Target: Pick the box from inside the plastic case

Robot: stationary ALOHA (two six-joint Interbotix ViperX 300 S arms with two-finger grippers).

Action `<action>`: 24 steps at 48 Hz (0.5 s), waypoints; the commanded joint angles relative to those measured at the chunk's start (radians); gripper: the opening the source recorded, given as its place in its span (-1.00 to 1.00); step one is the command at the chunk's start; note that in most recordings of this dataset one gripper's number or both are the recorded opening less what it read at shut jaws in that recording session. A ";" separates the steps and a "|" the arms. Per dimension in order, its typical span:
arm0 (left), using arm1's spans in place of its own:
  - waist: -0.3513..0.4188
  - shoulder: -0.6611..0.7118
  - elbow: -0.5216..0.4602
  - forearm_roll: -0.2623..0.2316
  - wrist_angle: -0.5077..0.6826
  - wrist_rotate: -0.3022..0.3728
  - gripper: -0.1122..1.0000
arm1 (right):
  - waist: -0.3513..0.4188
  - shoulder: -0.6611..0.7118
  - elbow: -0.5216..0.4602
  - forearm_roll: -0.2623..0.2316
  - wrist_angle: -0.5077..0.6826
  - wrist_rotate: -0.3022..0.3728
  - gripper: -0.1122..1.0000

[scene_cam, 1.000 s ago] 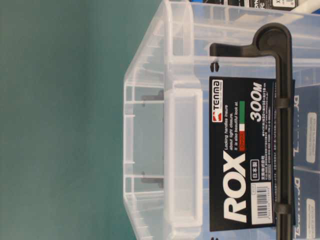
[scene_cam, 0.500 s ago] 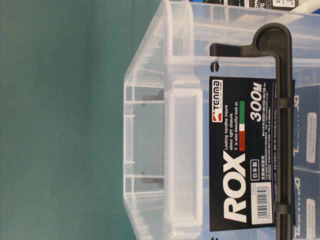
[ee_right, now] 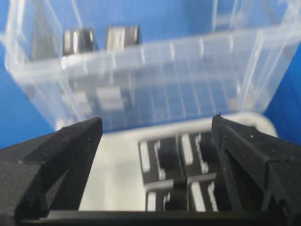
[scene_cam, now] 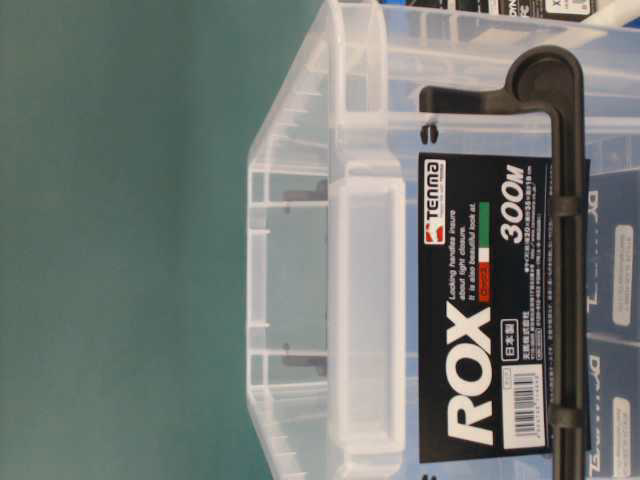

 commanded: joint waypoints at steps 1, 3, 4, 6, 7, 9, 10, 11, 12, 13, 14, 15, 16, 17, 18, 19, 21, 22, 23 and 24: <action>0.002 0.005 -0.028 0.002 -0.006 0.002 -0.91 | 0.002 -0.012 -0.006 0.003 -0.043 0.002 0.90; 0.002 0.005 -0.028 0.002 -0.008 0.002 -0.91 | 0.002 -0.018 -0.002 0.003 -0.055 0.002 0.90; 0.002 0.005 -0.028 0.002 -0.008 0.002 -0.91 | 0.002 -0.020 0.000 0.003 -0.060 0.002 0.90; 0.003 0.003 -0.029 0.002 -0.009 0.002 -0.91 | 0.002 -0.025 0.002 0.003 -0.067 0.002 0.90; 0.002 0.003 -0.029 0.002 -0.009 0.002 -0.91 | 0.002 -0.028 0.002 0.003 -0.069 0.002 0.90; 0.002 0.002 -0.028 0.002 -0.009 0.002 -0.91 | 0.002 -0.032 0.003 0.003 -0.071 0.002 0.90; 0.002 0.002 -0.029 0.002 -0.008 0.002 -0.91 | 0.002 -0.034 0.005 0.003 -0.072 0.002 0.90; 0.002 0.002 -0.029 0.002 -0.009 0.002 -0.91 | 0.002 -0.035 0.005 0.003 -0.072 0.002 0.90; 0.002 0.002 -0.029 0.002 -0.008 0.002 -0.91 | 0.002 -0.038 0.005 0.003 -0.072 0.002 0.90; 0.002 0.002 -0.029 0.002 -0.008 0.002 -0.91 | 0.002 -0.040 0.006 0.003 -0.072 0.002 0.90; 0.002 0.002 -0.028 0.002 -0.008 0.002 -0.91 | 0.002 -0.041 0.006 0.003 -0.072 0.002 0.90; 0.002 0.002 -0.029 0.002 -0.009 0.002 -0.91 | 0.002 -0.043 0.006 0.003 -0.072 0.002 0.90; 0.002 0.002 -0.029 0.002 -0.009 0.002 -0.91 | 0.002 -0.044 0.006 0.003 -0.072 0.002 0.90; 0.002 0.002 -0.028 0.002 -0.008 0.002 -0.91 | 0.003 -0.046 0.008 0.003 -0.071 0.002 0.90; 0.002 0.002 -0.029 0.002 -0.009 0.002 -0.91 | 0.003 -0.048 0.006 0.003 -0.069 0.002 0.90; 0.002 0.002 -0.029 0.002 -0.009 0.002 -0.91 | 0.002 -0.049 0.008 0.003 -0.067 0.002 0.90; 0.002 0.002 -0.029 0.002 -0.008 0.002 -0.91 | 0.002 -0.054 0.009 0.003 -0.066 0.002 0.90; 0.002 0.002 -0.029 0.002 -0.009 0.002 -0.91 | 0.002 -0.055 0.011 0.003 -0.066 0.002 0.90; 0.002 0.002 -0.029 0.002 -0.008 0.002 -0.91 | 0.002 -0.057 0.012 0.003 -0.066 0.002 0.90; 0.002 0.002 -0.029 0.002 -0.009 0.002 -0.91 | 0.002 -0.060 0.015 0.003 -0.066 0.002 0.90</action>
